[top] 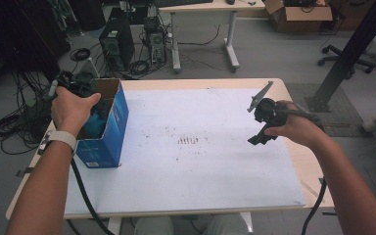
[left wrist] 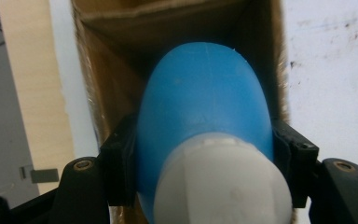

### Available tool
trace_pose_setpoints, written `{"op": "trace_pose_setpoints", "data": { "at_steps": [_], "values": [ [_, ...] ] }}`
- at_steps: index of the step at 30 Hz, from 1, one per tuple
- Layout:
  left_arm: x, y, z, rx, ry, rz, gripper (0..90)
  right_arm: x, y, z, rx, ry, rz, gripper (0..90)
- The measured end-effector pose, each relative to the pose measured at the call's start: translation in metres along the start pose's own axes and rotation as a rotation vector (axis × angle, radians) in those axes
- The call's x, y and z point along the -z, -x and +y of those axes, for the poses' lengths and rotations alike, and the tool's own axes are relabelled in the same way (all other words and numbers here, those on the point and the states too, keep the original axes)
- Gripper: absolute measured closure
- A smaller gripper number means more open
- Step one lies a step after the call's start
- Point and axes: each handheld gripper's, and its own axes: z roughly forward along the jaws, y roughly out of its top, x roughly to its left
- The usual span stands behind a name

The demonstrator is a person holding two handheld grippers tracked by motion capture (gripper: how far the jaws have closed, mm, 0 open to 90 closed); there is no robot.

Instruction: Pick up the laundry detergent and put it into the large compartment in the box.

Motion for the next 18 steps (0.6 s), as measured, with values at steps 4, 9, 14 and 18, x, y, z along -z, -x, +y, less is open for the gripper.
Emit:
{"op": "trace_pose_setpoints", "data": {
  "at_steps": [4,9,14,18],
  "values": [
    [-0.012,-0.002,-0.003,-0.007,-0.009,-0.008,37.6,-0.002,0.0,0.0,0.002,-0.001,0.003,12.0],
    [-0.019,-0.006,-0.005,0.01,-0.011,-0.019,37.6,-0.002,0.001,-0.001,-0.005,-0.001,0.002,12.0],
    [-0.019,-0.007,-0.005,0.011,-0.016,-0.022,37.5,-0.002,0.0,-0.001,-0.003,0.0,0.004,12.0],
    [-0.019,-0.008,-0.005,0.016,-0.01,-0.024,37.3,-0.003,-0.001,-0.001,0.0,-0.003,0.005,12.0]
  ]
}}
